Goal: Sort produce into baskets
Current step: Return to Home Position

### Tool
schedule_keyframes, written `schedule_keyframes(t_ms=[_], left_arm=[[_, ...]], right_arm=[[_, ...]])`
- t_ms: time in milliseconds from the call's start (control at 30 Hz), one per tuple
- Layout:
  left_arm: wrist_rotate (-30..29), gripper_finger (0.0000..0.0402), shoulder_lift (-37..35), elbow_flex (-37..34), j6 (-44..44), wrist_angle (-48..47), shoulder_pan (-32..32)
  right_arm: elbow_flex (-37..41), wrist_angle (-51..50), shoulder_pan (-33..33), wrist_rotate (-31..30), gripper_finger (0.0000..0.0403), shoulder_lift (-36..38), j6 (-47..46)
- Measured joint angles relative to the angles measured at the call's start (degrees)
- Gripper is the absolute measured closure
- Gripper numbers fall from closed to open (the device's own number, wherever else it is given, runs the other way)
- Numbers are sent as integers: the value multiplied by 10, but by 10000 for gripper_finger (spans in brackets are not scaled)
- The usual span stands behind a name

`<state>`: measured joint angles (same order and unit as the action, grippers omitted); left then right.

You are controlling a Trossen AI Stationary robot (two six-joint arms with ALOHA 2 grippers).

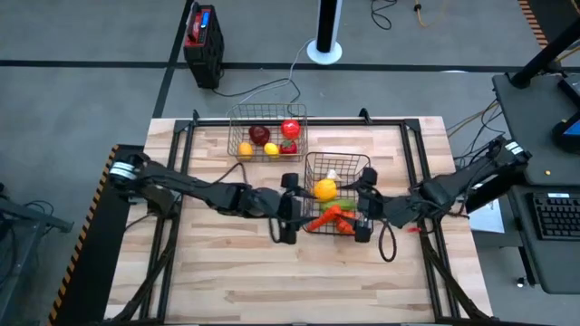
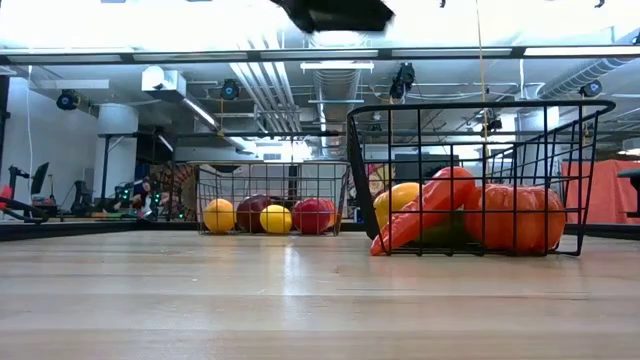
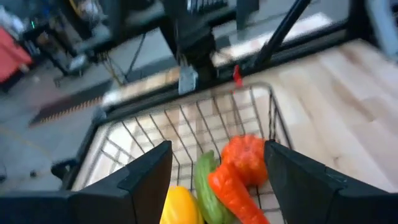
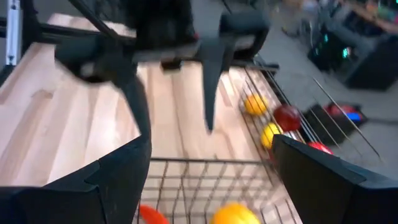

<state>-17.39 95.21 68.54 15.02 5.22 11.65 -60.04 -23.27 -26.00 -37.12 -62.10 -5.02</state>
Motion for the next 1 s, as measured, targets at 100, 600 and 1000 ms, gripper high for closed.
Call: schedule_keyframes(t_ms=[100,600,1000], left_arm=[[0,166,-53,-34,14,3,19],[-21,170,-352,-359,-2,254,-2],[37,170,-539,-489,3,260,-76]], right_arm=[[69,121,0,16,78,6,55],[176,361,102,193,78,49,164],[223,362,221,326,78,88,165]])
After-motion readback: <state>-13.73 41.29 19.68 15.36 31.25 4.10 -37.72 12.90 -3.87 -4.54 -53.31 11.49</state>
